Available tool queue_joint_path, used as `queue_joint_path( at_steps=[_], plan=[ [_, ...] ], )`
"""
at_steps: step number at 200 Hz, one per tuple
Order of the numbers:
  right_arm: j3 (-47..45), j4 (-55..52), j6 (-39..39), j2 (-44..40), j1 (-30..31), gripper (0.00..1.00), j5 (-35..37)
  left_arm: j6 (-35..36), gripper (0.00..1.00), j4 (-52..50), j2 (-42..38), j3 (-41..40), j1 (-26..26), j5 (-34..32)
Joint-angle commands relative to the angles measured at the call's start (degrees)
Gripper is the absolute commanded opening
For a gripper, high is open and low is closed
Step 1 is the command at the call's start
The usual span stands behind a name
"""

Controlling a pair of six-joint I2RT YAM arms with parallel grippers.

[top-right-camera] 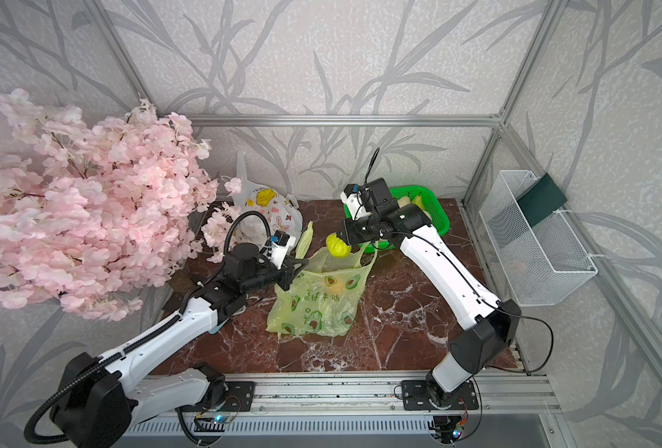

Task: Place the pears into plastic bags & tie knots
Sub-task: Place the pear in the plastic bag.

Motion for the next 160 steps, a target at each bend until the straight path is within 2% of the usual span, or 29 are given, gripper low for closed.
queue_joint_path(
  at_steps=[1, 31, 63, 77, 85, 107, 118, 128, 145, 160],
  plan=[
    [-6.04, 8.6, 5.81, 1.93, 0.62, 0.22, -6.69, -0.63, 0.0, 2.14, -0.31, 2.14, 0.22, 1.87],
    [-9.11, 12.96, 7.98, 5.1, 1.4, 0.2, -8.65, -0.71, 0.0, 2.53, -0.41, 1.72, 0.22, 3.6],
    [-10.89, 8.19, 7.36, 9.53, 3.55, 0.21, -12.36, -0.05, 0.0, 2.71, -0.4, 1.17, 0.24, 1.63],
    [-11.81, 7.47, 6.93, 10.09, 3.46, 0.22, -11.08, -0.42, 0.0, 3.79, 0.2, 0.8, 0.23, 1.91],
    [-11.56, 7.63, 6.73, 10.1, 3.36, 0.26, -10.24, -0.69, 0.0, 4.12, 0.68, 0.79, 0.23, 2.14],
    [-6.89, 4.44, 4.67, 10.31, 2.83, 0.53, -10.29, -0.78, 0.0, 4.21, 1.34, 0.93, 0.25, 2.59],
    [-3.1, 1.09, 2.87, 9.97, 2.22, 0.62, -10.07, -0.57, 0.0, 4.01, 1.14, 0.82, 0.2, 2.02],
    [-0.13, -0.81, 2.05, 9.04, 0.61, 0.66, -10.49, -0.24, 0.0, 3.59, 0.99, 0.78, 0.23, 1.25],
    [3.75, -1.48, 1.73, 6.8, -3.11, 0.67, -9.84, 0.4, 0.0, 2.52, 1.01, 1.13, 0.19, 0.22],
    [5.34, 0.23, 2.05, 4.15, -7.23, 0.66, -4.23, 0.36, 0.0, 1.61, 1.36, 1.5, 0.25, -0.87]
  ],
)
